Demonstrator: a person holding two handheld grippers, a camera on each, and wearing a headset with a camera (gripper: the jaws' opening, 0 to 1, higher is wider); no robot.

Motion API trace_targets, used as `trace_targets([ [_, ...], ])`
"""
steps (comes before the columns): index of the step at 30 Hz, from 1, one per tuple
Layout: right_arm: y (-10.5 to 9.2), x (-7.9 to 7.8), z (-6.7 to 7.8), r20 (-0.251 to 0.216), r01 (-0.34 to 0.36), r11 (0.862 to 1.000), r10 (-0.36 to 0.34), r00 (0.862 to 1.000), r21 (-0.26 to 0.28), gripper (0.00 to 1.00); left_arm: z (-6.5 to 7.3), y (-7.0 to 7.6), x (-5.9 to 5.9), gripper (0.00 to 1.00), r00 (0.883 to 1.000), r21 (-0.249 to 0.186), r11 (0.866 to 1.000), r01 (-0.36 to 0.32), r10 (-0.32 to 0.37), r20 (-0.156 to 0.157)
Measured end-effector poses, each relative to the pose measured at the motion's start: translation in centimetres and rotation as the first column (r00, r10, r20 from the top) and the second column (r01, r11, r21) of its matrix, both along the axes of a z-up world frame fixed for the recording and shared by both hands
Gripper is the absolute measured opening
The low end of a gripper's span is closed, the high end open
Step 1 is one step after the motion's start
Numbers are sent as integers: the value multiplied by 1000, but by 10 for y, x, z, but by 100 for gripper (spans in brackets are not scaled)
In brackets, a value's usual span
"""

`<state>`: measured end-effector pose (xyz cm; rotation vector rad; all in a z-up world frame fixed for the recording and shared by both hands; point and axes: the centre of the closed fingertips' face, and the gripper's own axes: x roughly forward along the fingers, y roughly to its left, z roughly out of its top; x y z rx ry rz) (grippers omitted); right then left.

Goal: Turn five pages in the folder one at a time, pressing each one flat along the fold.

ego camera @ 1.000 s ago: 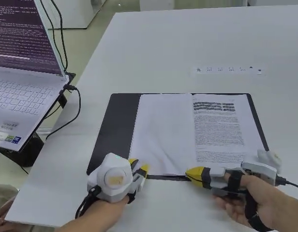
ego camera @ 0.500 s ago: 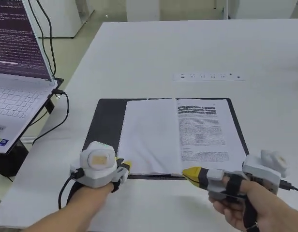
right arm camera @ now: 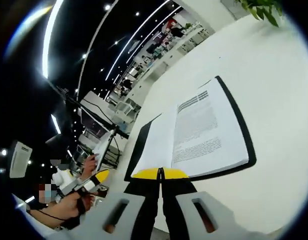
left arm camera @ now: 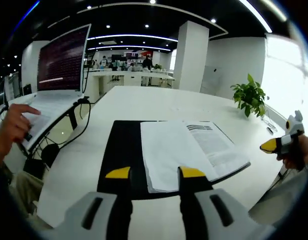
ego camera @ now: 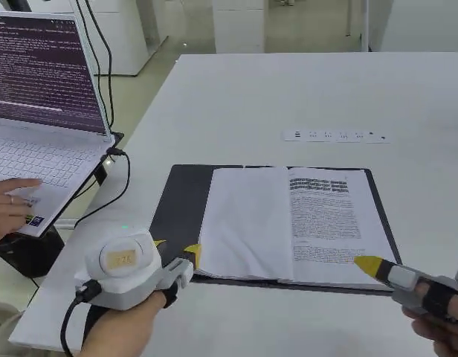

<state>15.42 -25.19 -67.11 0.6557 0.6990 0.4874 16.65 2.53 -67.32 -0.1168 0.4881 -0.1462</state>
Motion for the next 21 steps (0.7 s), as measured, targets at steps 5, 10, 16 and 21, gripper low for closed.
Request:
trace_targets([
  [5, -33, 2, 19, 103, 57, 988, -42, 994, -145, 0, 11, -2, -13, 46, 1000, 9, 1000, 17, -17, 6],
  [10, -54, -1, 27, 168, 88, 962, -45, 985, -260, 20, 18, -9, -23, 56, 997, 49, 996, 74, -75, 9],
  [16, -69, -6, 20, 180, 110, 934, -51, 982, -339, 70, 16, -10, -26, 73, 996, 30, 996, 83, -82, -15],
  [21, -83, -8, 19, 210, 159, 920, -86, 974, -359, 91, 23, -15, -26, 89, 995, 32, 995, 97, -98, 10],
])
